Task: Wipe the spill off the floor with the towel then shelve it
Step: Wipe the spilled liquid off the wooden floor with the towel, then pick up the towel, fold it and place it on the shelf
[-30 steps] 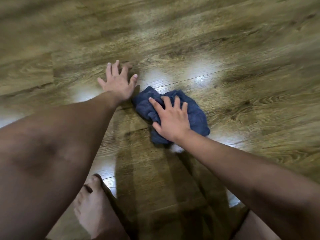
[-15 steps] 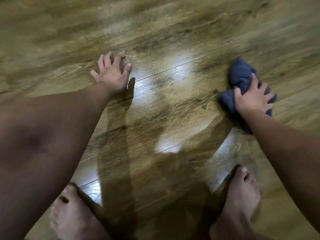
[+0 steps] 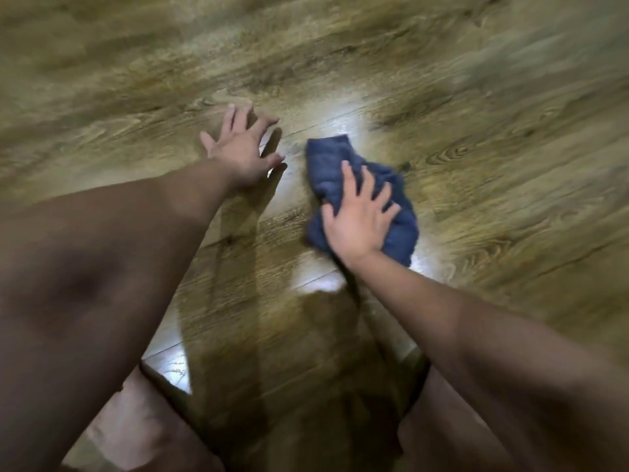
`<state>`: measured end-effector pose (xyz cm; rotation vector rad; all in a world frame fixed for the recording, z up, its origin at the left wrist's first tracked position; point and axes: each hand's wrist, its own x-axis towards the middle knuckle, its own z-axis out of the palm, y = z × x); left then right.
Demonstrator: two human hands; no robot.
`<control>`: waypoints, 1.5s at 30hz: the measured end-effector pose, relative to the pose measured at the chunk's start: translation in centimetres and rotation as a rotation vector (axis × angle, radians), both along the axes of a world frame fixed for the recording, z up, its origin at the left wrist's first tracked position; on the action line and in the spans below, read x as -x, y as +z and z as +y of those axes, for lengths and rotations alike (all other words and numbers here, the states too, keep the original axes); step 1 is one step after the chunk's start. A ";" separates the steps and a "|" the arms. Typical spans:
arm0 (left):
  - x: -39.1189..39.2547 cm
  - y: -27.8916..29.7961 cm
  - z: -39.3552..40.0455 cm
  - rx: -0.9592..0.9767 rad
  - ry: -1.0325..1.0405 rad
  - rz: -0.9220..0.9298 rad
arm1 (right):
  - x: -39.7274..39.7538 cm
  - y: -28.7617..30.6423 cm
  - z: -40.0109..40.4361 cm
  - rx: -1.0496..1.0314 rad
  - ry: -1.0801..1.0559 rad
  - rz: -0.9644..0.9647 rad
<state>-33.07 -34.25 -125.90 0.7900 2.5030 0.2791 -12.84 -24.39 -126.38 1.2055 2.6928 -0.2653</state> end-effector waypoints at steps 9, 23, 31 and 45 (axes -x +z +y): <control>0.8 0.6 -0.9 -0.392 0.098 -0.019 | 2.8 0.4 -7.6 0.162 0.277 0.198; 2.1 6.1 1.1 -0.527 0.537 -1.238 | 12.1 7.8 6.4 1.847 -0.514 0.881; 4.5 4.2 0.4 -0.686 0.599 -0.913 | 12.9 6.2 10.0 1.014 -0.193 0.556; 5.5 1.4 -1.8 -0.462 0.669 -0.680 | 11.0 1.7 1.9 0.085 0.468 -0.097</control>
